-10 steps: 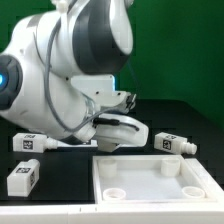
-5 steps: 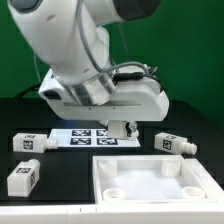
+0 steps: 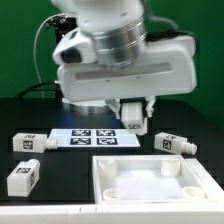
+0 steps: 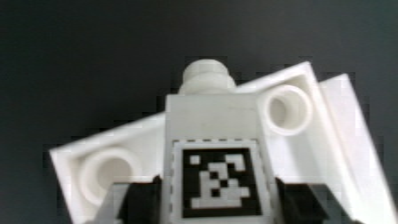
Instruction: Assemble square table
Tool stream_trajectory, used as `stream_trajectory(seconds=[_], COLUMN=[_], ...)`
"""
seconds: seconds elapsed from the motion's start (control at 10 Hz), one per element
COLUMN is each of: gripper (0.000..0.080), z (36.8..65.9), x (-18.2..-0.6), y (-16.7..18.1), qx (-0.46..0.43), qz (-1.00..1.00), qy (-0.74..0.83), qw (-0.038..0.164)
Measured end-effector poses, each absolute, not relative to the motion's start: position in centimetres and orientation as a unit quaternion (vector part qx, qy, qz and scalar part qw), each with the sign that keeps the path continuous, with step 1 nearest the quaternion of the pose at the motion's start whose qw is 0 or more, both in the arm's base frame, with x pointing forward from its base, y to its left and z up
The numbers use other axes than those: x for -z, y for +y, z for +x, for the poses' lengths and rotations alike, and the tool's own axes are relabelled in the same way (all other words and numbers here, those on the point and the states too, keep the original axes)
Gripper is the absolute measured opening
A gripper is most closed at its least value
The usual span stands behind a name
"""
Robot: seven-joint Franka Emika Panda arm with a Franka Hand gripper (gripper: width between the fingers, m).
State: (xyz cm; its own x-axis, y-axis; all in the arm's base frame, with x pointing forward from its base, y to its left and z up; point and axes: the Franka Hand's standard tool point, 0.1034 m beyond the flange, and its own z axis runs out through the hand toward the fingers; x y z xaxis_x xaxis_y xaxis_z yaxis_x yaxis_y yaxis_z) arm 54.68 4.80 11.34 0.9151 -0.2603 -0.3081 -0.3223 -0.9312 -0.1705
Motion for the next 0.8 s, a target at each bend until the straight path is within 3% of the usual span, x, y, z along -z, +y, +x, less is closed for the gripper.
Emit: stream_trajectory(seconds=[0.4, 0.5, 0.6, 0.8], gripper=[0.0284, 0.0284, 0.0284, 0.0284], z=[55.4, 57.0, 58.9, 60.1], x=[-11.2, -12.4, -13.3, -13.5], y=[4.6, 5.3, 6.7, 8.0], qx=[-0.029, 0.004, 0.043, 0.118], qz=[-0.984, -0.993, -0.996, -0.990], qy=[0.152, 0.104, 0.066, 0.064], qw=[0.089, 0.061, 0.047, 0.050])
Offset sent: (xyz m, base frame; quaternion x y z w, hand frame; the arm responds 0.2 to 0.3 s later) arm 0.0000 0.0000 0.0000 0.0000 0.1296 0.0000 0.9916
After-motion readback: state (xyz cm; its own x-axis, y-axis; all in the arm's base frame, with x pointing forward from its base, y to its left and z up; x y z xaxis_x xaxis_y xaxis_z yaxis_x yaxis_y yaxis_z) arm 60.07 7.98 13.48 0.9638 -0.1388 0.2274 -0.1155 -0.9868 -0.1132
